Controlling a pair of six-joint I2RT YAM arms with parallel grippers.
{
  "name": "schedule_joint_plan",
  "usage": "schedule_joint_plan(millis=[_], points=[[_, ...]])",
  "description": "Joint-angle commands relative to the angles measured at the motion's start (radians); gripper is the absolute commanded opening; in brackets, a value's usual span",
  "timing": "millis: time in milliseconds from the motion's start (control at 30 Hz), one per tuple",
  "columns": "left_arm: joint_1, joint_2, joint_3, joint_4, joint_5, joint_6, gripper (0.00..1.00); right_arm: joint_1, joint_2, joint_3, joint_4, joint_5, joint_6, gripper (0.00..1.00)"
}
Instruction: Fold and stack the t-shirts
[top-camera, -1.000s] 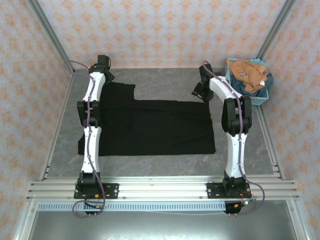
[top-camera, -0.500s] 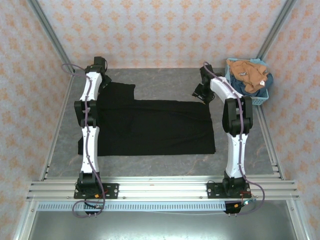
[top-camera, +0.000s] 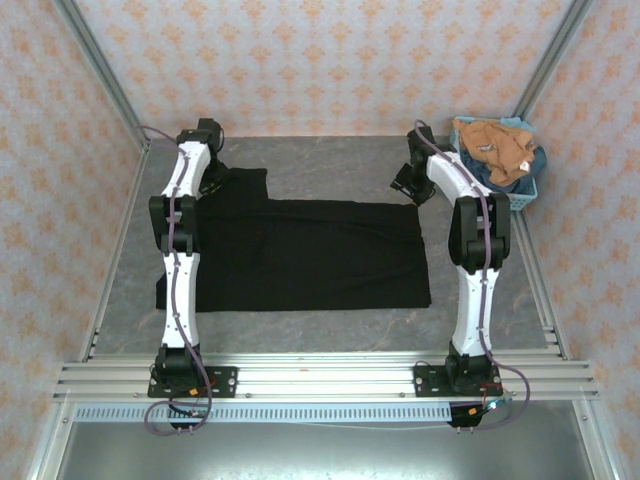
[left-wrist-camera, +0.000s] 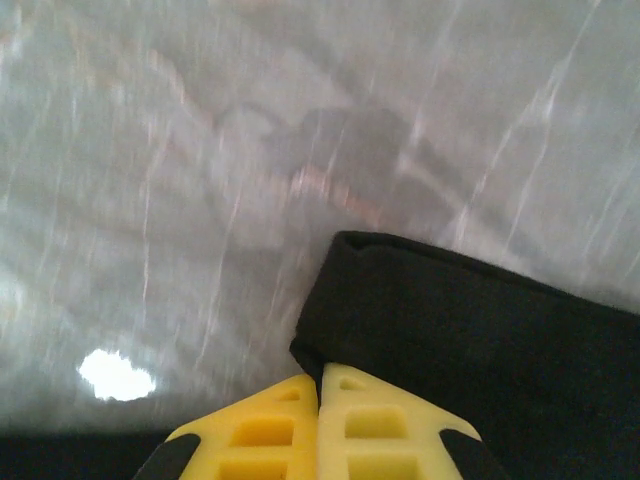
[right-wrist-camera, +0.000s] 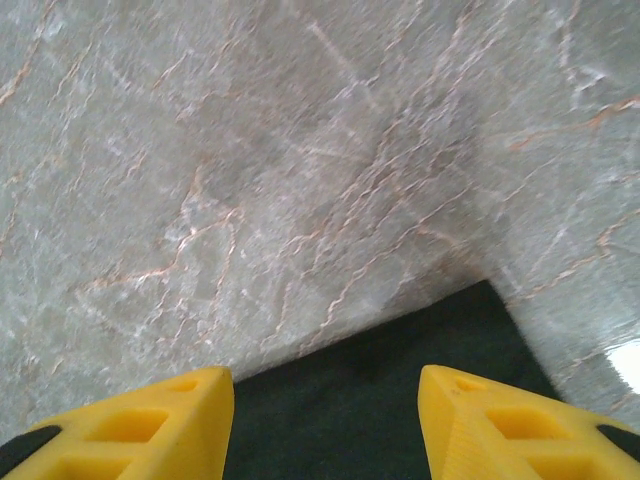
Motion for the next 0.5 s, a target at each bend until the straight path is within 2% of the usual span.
schedule_joint_plan(millis=[0, 167, 467], points=[[-0.019, -0.052, -0.102, -0.110, -0.027, 0.000, 0.00, -0.013, 0.001, 0.048, -0.023, 0.070, 0.012, 0.52], [-0.017, -0.083, -0.059, -0.105, -0.033, 0.010, 0.00, -0.011, 0.069, 0.106, -0.106, 0.116, 0.066, 0.48], [-0.011, -0.060, -0.016, -0.113, -0.012, 0.023, 0.00, -0.004, 0.081, 0.060, -0.114, 0.134, 0.137, 0.47]])
